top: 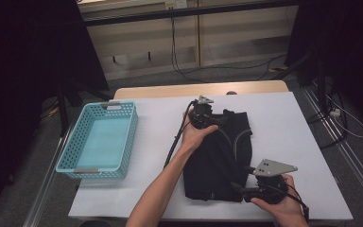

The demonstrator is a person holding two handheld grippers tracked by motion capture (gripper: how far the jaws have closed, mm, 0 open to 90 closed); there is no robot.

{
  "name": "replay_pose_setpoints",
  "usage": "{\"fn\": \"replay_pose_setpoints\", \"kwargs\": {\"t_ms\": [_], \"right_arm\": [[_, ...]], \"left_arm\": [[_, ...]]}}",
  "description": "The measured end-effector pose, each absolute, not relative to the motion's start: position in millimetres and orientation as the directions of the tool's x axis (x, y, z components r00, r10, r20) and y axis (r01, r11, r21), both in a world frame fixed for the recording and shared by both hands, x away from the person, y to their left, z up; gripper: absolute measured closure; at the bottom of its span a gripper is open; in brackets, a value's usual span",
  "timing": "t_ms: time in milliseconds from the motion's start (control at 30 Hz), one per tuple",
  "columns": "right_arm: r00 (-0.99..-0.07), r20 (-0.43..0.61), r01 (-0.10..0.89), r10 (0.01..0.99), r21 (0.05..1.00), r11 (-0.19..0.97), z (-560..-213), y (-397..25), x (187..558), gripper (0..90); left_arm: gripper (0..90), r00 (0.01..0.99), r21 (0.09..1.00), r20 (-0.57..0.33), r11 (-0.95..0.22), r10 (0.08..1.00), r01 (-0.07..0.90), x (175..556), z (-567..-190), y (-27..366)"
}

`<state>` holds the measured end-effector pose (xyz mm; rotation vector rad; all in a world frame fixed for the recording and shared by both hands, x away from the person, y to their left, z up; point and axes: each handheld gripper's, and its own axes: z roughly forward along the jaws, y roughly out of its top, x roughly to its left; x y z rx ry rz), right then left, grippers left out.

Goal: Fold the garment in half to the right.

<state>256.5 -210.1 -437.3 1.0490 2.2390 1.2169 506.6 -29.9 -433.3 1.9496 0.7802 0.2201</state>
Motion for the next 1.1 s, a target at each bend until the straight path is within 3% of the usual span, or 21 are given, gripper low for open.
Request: {"fn": "replay_pose_setpoints", "kwargs": {"t_ms": [200,400,667,833,1000,1100], "right_arm": [[-0.637,0.014,0.418,0.771,0.846,0.330,-429,-209,269,29.7],[-0.631,-0.031,0.404,0.775,0.840,0.362,-425,-208,288,41.4],[-0.610,-0.062,0.385,0.790,0.848,0.364,-418,-208,314,48.6],[-0.600,-0.064,0.398,0.798,0.841,0.367,-418,-203,340,45.3],[-0.595,-0.046,0.434,0.802,0.822,0.369,-424,-194,364,34.5],[-0.572,-0.067,0.437,0.818,0.819,0.373,-423,-187,376,30.3]], "left_arm": [[14.2,0.798,0.861,-0.128,-0.333,0.589,0.384,489,-427,-7],[6.8,0.803,0.869,-0.118,-0.329,0.585,0.368,477,-422,14],[4.4,0.806,0.880,-0.098,-0.327,0.584,0.344,457,-418,52],[4.6,0.816,0.874,-0.073,-0.358,0.573,0.329,437,-424,67],[5.1,0.816,0.870,-0.027,-0.388,0.577,0.303,419,-426,79],[5.7,0.800,0.842,-0.037,-0.413,0.598,0.347,410,-433,85]]}}
